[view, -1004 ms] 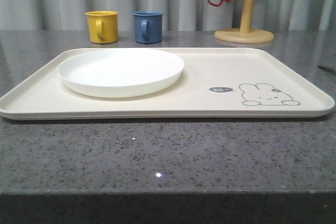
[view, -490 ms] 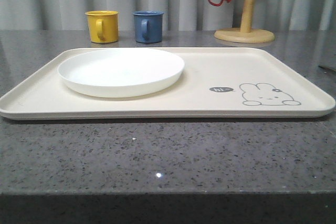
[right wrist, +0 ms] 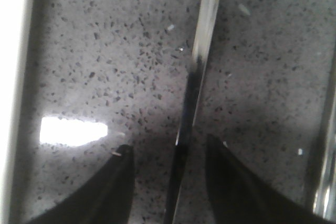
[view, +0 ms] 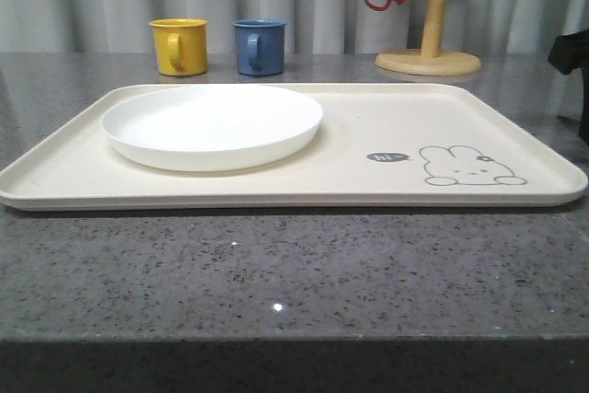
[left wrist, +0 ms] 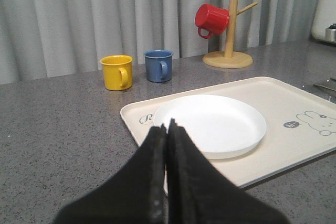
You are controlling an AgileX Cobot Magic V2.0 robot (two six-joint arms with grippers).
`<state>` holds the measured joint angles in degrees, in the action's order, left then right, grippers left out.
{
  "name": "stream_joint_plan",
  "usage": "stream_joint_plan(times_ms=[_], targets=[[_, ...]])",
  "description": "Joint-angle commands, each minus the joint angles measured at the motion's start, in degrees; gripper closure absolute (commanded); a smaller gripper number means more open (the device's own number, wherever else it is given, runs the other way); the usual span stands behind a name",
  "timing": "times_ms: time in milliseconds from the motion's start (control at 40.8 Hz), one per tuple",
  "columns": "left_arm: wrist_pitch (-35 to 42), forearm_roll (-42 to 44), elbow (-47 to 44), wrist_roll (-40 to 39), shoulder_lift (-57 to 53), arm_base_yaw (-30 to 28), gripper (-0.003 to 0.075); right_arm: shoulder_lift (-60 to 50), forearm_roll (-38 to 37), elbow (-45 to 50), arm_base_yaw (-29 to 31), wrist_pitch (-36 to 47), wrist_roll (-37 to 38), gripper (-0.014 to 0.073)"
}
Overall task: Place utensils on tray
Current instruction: 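Grasp the steel fork on the table with the right gripper, then lower the fork onto the tray beside the plate and release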
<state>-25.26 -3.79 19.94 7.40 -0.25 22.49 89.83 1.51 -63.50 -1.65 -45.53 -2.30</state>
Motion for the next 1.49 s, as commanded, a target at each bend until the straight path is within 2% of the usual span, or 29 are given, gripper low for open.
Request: stream_joint_plan(times_ms=[0, 98, 245, 318, 514, 710, 955, 1151, 1323, 1470], targets=[[4.4, -0.7, 1.4, -0.7, -1.1, -0.2, 0.0739, -1.0, -0.1, -1.9, 0.0, 1.9, -0.6, 0.0337], [4.4, -0.7, 1.4, -0.7, -1.1, -0.2, 0.0739, -0.8, -0.1, -1.9, 0.0, 1.8, -0.6, 0.0405], [4.4, -0.7, 1.4, -0.7, -1.1, -0.2, 0.0739, -0.8, -0.1, -1.9, 0.0, 0.9, -0.6, 0.0610], [4.4, -0.7, 1.4, -0.7, -1.1, -0.2, 0.0739, -0.8, -0.1, -1.9, 0.0, 0.6, -0.6, 0.0668], [4.4, -0.7, 1.4, -0.7, -1.1, -0.2, 0.0739, -2.4, -1.8, -3.5, 0.0, -2.9, 0.3, 0.0639], [4.4, -0.7, 1.4, -0.7, -1.1, -0.2, 0.0739, -5.9, -3.8, -8.2, -1.9, -7.7, 8.0, 0.0641], [4.4, -0.7, 1.4, -0.7, -1.1, -0.2, 0.0739, -4.8, -7.5, -14.9, -14.2, -10.3, 21.0, 0.0641], [4.4, -0.7, 1.4, -0.7, -1.1, -0.2, 0.0739, 0.7, -8.7, -20.8, -23.7, -10.4, 28.7, 0.0641], [4.4, -0.7, 1.4, -0.7, -1.1, -0.2, 0.0739, 7.0, -8.6, -25.9, -27.9, -9.9, 32.8, 0.0641], [4.4, -0.7, 1.4, -0.7, -1.1, -0.2, 0.0739, 11.2, -7.7, -28.9, -28.7, -9.4, 34.8, 0.0641]])
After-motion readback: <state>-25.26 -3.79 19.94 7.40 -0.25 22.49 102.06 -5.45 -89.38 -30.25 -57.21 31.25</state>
